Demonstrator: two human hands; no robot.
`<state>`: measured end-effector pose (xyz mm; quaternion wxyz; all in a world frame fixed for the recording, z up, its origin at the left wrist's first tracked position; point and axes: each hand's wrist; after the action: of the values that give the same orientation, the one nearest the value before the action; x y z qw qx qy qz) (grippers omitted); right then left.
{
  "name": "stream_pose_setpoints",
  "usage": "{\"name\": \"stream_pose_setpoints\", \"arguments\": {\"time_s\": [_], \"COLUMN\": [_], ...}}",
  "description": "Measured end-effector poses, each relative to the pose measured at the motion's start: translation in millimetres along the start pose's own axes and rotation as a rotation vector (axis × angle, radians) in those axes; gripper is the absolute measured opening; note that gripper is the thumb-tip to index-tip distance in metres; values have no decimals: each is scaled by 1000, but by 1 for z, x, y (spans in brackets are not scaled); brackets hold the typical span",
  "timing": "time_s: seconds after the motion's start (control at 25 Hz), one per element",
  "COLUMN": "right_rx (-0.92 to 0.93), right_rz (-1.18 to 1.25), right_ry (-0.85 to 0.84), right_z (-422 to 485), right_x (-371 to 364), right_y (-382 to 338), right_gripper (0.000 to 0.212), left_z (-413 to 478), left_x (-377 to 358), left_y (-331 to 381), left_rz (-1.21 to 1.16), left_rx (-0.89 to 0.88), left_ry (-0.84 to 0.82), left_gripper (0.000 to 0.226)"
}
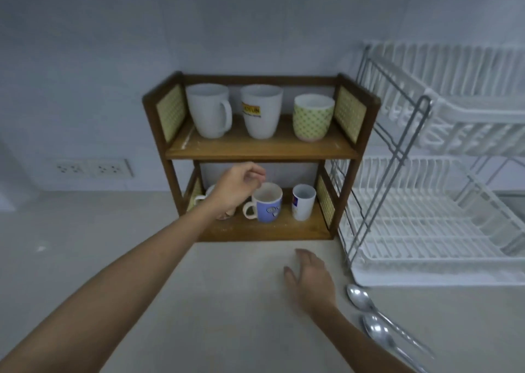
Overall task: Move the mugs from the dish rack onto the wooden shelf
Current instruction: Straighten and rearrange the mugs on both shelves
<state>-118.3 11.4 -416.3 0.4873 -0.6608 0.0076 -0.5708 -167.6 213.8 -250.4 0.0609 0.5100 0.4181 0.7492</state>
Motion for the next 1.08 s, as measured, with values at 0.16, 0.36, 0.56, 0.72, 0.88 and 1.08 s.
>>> {"name": "stream_pose_setpoints", "arguments": {"time_s": [0.16,0.36,0.56,0.72,0.88,1.08], "right_rx": [287,564,372,180,199,282], "right_rz": [244,307,55,-181,-255,-186], "right_ry": [259,394,80,-148,-232,-328], "right_z": [56,130,210,235,249,255], "right_x": [62,143,186,180,175,182], "right_y": [-77,-168,-227,-243,-245,-242], "right_gripper": [23,21,47,86,70,79], "left_z": [-4,37,82,105,113,106], "left_x": [81,153,171,153,157,183], "left_y": [24,53,61,60,56,39], "left_rz": [10,359,743,858,945,817], "left_rx": [-222,-163,105,266,197,77], "left_ry": [158,385,74,32,-19,-173], "left_gripper": [11,24,46,69,68,82]}}
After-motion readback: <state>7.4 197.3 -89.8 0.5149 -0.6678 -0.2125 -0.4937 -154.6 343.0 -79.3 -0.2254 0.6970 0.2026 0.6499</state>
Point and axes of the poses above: each hand's wrist, its own z-axis towards the middle knuckle, its own x-axis out of the back of the hand, y = z × x, and after that the axes turned 15 degrees about z, right-handed
